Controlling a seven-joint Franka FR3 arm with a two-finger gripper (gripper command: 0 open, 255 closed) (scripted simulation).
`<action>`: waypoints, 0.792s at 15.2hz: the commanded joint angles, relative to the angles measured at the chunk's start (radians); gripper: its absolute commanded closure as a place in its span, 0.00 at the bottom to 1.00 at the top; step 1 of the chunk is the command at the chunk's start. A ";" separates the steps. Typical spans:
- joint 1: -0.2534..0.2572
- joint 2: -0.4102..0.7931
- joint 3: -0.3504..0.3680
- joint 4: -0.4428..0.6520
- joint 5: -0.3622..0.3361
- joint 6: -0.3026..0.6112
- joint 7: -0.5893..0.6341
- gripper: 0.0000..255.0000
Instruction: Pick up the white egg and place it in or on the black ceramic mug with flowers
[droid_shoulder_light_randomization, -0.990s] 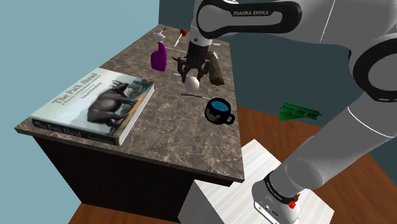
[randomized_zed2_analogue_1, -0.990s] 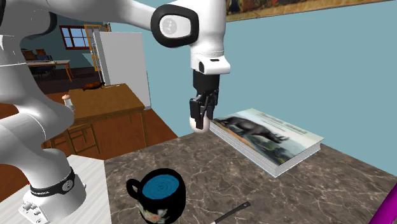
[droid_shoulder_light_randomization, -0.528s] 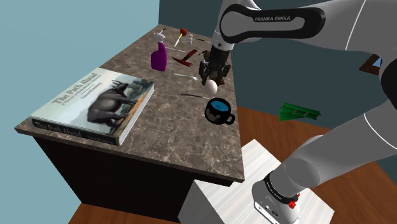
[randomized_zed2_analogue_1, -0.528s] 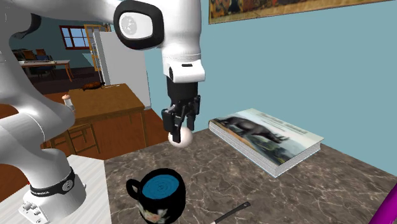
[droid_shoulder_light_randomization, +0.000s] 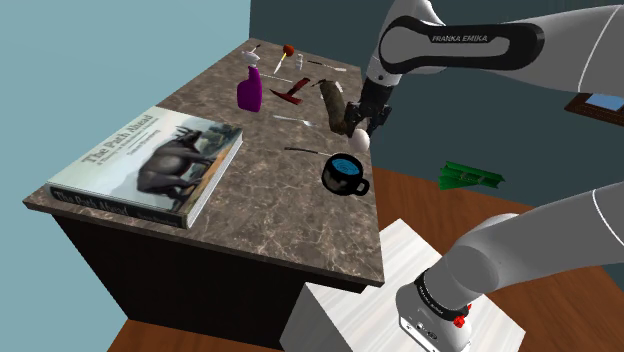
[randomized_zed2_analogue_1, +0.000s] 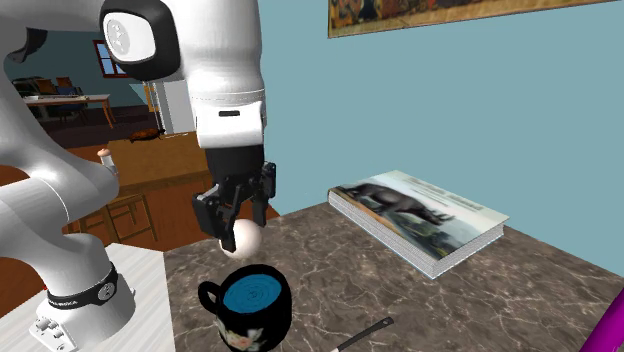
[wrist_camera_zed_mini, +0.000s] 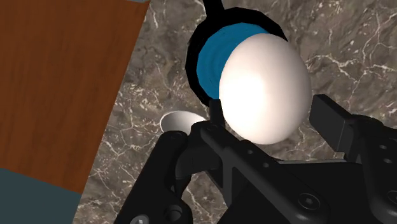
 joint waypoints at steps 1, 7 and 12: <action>-0.001 -0.003 -0.003 -0.032 0.000 0.029 -0.006 1.00; -0.001 0.016 -0.001 -0.097 0.001 0.112 -0.008 1.00; 0.000 0.040 0.001 -0.149 0.002 0.189 -0.010 1.00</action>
